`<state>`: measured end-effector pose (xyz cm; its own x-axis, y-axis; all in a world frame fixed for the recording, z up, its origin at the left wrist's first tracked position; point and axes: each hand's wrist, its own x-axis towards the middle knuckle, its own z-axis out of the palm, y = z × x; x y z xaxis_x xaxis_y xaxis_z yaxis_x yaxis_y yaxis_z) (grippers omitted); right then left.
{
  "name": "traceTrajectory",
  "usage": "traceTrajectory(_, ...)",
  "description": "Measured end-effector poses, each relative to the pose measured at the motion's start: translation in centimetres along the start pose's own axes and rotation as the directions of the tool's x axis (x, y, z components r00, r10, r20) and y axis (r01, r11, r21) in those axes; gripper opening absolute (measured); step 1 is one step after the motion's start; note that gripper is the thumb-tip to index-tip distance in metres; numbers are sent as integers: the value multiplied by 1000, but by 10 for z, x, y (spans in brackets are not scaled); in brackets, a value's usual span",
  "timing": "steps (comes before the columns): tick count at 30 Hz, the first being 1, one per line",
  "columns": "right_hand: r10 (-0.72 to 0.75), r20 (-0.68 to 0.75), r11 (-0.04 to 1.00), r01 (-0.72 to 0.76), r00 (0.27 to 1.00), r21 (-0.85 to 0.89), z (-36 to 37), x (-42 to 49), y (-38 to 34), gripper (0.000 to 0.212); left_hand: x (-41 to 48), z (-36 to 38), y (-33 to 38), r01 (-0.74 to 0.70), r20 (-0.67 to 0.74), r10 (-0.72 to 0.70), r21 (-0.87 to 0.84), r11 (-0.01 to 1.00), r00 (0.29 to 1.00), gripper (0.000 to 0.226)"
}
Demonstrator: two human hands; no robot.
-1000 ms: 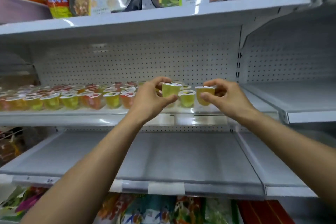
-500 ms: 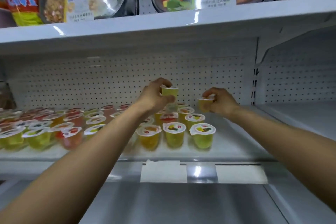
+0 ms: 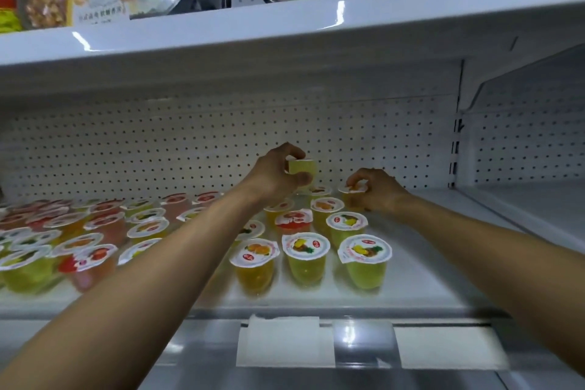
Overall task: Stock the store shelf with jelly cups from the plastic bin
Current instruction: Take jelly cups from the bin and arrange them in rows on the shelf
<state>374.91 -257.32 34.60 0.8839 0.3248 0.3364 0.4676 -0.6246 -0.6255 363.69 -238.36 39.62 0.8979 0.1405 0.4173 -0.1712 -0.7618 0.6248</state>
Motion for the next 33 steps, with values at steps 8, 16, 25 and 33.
traceTrajectory(8,-165,-83,949,181,983,256,-38,-26,-35,33,-5,10,23,-78,4,78,23,997,997,47)
traceTrajectory(16,-185,-36,876,181,982,447,-56,-51,-50,26,-9,21,49,-180,47,179,11,984,983,86)
traceTrajectory(25,-78,84,980,60,993,191,-37,-62,1,28,-6,14,21,-269,340,122,428,863,933,17)
traceTrajectory(33,-65,75,989,54,995,138,-28,-64,6,31,-4,18,21,-305,309,155,530,791,938,17)
